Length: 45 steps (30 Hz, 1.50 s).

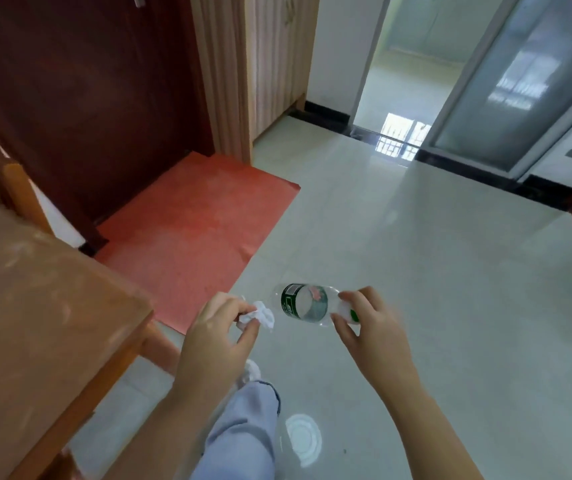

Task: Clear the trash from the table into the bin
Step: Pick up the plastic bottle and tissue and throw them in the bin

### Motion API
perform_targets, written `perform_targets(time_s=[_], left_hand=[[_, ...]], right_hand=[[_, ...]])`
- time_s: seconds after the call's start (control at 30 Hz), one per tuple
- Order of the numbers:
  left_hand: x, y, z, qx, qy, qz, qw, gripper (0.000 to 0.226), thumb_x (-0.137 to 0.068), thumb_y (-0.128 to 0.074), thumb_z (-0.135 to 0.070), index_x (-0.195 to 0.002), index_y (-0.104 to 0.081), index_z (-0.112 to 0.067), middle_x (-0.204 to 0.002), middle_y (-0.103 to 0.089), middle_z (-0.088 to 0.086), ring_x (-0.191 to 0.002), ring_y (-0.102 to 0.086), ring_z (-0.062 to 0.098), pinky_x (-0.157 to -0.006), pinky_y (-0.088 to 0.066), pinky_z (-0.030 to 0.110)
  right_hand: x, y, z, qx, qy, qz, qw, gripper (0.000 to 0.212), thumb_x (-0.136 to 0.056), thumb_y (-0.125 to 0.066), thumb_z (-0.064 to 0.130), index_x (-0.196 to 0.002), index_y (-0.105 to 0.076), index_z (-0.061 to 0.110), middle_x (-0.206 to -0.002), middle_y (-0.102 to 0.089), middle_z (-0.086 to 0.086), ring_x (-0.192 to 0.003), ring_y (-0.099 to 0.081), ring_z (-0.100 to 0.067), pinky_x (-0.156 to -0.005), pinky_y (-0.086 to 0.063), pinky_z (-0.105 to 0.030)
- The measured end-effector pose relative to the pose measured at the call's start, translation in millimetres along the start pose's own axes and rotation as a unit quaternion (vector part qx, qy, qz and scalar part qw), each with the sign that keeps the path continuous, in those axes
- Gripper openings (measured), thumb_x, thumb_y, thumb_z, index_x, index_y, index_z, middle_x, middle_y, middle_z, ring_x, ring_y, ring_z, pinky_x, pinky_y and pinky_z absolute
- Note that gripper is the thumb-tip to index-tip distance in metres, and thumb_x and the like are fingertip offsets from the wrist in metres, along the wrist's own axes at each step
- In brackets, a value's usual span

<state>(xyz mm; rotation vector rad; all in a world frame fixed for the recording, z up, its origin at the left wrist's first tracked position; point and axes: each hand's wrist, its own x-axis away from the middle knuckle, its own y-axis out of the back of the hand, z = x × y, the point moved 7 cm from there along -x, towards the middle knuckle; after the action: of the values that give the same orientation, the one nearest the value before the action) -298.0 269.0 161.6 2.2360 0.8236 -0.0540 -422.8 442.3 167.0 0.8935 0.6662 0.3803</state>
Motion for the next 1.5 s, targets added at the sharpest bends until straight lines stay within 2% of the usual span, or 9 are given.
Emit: perform_targets(time_s=[0.33, 0.5, 0.67, 0.83, 1.0, 1.1, 1.3, 1.4, 1.5], left_hand=[[-219, -6, 56, 0.014, 0.020, -0.068, 0.997, 0.004, -0.078, -0.066, -0.017, -0.080, -0.062, -0.016, -0.084, -0.057, -0.007, -0.080, -0.053, 0.004, -0.069, -0.036, 0.006], [-301, 21, 90, 0.011, 0.028, -0.130, 0.991, 0.024, -0.079, -0.054, -0.035, -0.084, -0.063, -0.013, -0.088, -0.056, -0.008, -0.084, -0.052, 0.002, -0.074, -0.038, 0.007], [-346, 29, 128, -0.024, 0.053, -0.172, 0.983, 0.025, -0.078, -0.054, -0.031, -0.082, -0.063, -0.007, -0.085, -0.060, 0.001, -0.082, -0.053, 0.002, -0.075, -0.037, 0.003], [-409, 43, 173, -0.077, 0.102, -0.237, 0.963, 0.027, -0.079, -0.052, -0.034, -0.084, -0.064, -0.010, -0.087, -0.060, -0.002, -0.083, -0.052, 0.001, -0.076, -0.036, 0.004], [-482, 81, 186, -0.140, 0.127, -0.314, 0.930, 0.026, -0.082, -0.053, -0.032, -0.085, -0.063, -0.008, -0.087, -0.061, 0.001, -0.085, -0.056, 0.012, -0.076, -0.042, 0.018], [-496, 101, 192, -0.171, 0.155, -0.360, 0.904, 0.025, -0.080, -0.053, -0.028, -0.086, -0.063, -0.006, -0.087, -0.060, 0.002, -0.084, -0.054, 0.010, -0.076, -0.040, 0.013], [-471, 134, 230, -0.222, 0.282, -0.403, 0.842, 0.013, -0.075, -0.070, -0.007, -0.086, -0.063, -0.006, -0.085, -0.060, 0.001, -0.077, -0.055, 0.010, -0.066, -0.041, 0.011], [-460, 157, 249, -0.219, 0.315, -0.436, 0.814, 0.013, -0.076, -0.068, -0.012, -0.087, -0.063, -0.007, -0.086, -0.061, 0.001, -0.078, -0.056, 0.014, -0.064, -0.043, 0.020], [-456, 184, 271, -0.207, 0.325, -0.474, 0.792, 0.014, -0.075, -0.060, -0.015, -0.088, -0.063, -0.009, -0.086, -0.059, -0.003, -0.080, -0.053, 0.007, -0.066, -0.038, 0.010]], right_hand=[[-243, -75, -9, 0.013, 0.045, 0.021, 0.999, 0.032, -0.061, -0.079, 0.000, -0.088, -0.063, 0.006, -0.076, -0.059, -0.010, -0.056, -0.055, -0.030, -0.056, -0.047, -0.034], [-341, -124, 17, -0.043, 0.087, 0.032, 0.995, 0.026, -0.069, -0.075, 0.003, -0.091, -0.062, 0.007, -0.082, -0.059, -0.009, -0.062, -0.057, -0.026, -0.059, -0.046, -0.032], [-414, -179, 27, -0.091, 0.129, 0.076, 0.985, 0.024, -0.072, -0.073, 0.004, -0.092, -0.060, 0.008, -0.084, -0.057, -0.007, -0.062, -0.056, -0.025, -0.056, -0.041, -0.027], [-515, -236, 45, -0.129, 0.203, 0.091, 0.966, 0.022, -0.073, -0.069, 0.008, -0.093, -0.059, 0.008, -0.085, -0.056, -0.010, -0.067, -0.056, -0.029, -0.061, -0.048, -0.036], [-610, -271, 92, -0.161, 0.297, 0.102, 0.936, 0.011, -0.075, -0.064, 0.012, -0.085, -0.060, 0.007, -0.082, -0.055, -0.007, -0.065, -0.053, -0.025, -0.058, -0.046, -0.032], [-650, -299, 129, -0.199, 0.348, 0.131, 0.907, 0.019, -0.079, -0.049, 0.024, -0.080, -0.059, 0.008, -0.081, -0.054, -0.003, -0.068, -0.051, -0.021, -0.056, -0.046, -0.033], [-669, -348, 204, -0.278, 0.396, 0.202, 0.852, 0.020, -0.073, -0.071, 0.008, -0.091, -0.062, 0.011, -0.087, -0.055, -0.003, -0.070, -0.054, -0.019, -0.060, -0.045, -0.028], [-667, -371, 242, -0.299, 0.434, 0.228, 0.819, 0.023, -0.072, -0.072, 0.005, -0.092, -0.062, 0.010, -0.086, -0.055, -0.004, -0.069, -0.055, -0.019, -0.059, -0.049, -0.031], [-669, -395, 281, -0.314, 0.454, 0.240, 0.799, 0.024, -0.072, -0.073, 0.005, -0.092, -0.062, 0.010, -0.086, -0.056, -0.005, -0.070, -0.057, -0.020, -0.058, -0.052, -0.036]])
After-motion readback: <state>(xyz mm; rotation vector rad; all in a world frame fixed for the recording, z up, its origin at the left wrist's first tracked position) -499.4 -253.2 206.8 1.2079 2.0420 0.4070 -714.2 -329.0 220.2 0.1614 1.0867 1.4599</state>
